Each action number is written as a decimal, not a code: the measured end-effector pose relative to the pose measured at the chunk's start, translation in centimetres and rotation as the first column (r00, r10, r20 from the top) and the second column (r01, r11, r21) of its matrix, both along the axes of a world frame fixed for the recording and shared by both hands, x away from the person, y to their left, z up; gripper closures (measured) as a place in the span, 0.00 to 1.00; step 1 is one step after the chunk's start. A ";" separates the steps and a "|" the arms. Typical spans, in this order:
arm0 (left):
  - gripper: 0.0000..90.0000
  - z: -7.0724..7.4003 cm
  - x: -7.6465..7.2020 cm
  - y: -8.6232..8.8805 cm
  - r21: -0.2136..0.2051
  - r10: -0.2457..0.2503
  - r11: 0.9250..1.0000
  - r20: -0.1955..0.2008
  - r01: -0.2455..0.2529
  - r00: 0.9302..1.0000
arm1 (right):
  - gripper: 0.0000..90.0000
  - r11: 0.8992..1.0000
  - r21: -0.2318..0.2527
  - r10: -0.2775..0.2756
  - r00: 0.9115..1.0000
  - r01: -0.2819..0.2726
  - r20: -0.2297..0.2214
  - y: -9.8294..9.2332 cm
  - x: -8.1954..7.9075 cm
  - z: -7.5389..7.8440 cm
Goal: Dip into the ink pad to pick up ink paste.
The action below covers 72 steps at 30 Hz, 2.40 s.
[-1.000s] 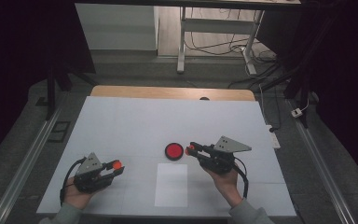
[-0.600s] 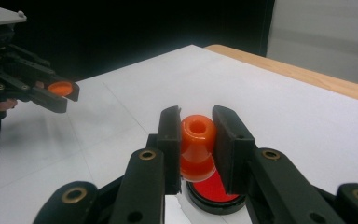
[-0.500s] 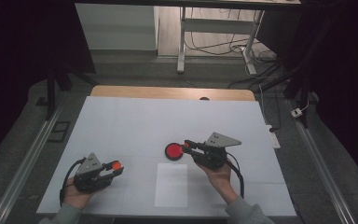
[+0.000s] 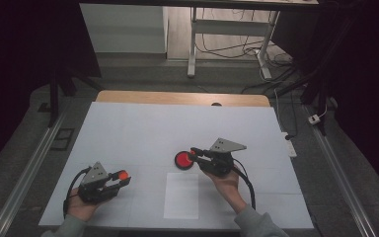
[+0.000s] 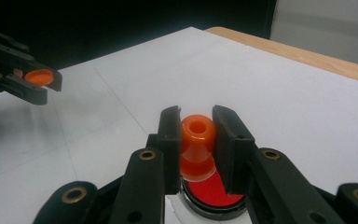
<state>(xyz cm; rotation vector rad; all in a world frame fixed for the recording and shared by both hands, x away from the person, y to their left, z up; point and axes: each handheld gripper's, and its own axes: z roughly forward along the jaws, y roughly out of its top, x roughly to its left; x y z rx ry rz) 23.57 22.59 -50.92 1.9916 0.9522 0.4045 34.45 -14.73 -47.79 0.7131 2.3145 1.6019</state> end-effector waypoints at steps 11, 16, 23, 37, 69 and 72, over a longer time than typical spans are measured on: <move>0.72 -0.1 -0.2 -0.1 0.006 -0.005 1.000 0.000 0.005 1.000 | 0.81 0.999 -0.037 -0.005 1.000 0.005 0.000 1.1 1.0 -0.8; 0.72 -0.1 -0.2 0.0 0.005 0.001 1.000 -0.002 -0.001 1.000 | 0.81 0.998 -0.055 -0.011 1.000 0.011 -0.005 1.4 1.4 -1.1; 0.72 0.0 -0.2 -0.2 0.006 -0.004 1.000 -0.001 0.004 1.000 | 0.81 0.997 -0.081 -0.017 1.000 0.016 -0.013 1.9 2.0 -1.8; 0.72 -0.2 -0.1 -0.3 0.007 -0.009 1.000 -0.016 0.009 1.000 | 0.81 0.992 -0.127 -0.030 0.999 0.027 -0.018 2.5 3.0 -2.9; 0.72 -0.2 -0.2 -0.3 0.004 -0.013 1.000 -0.014 0.013 1.000 | 0.81 0.984 -0.179 -0.035 0.999 0.029 -0.034 3.3 3.6 -4.5; 0.72 -0.1 -0.2 -0.3 0.002 -0.014 1.000 -0.013 0.014 1.000 | 0.81 0.983 -0.183 -0.035 0.999 0.029 -0.031 3.3 3.7 -4.6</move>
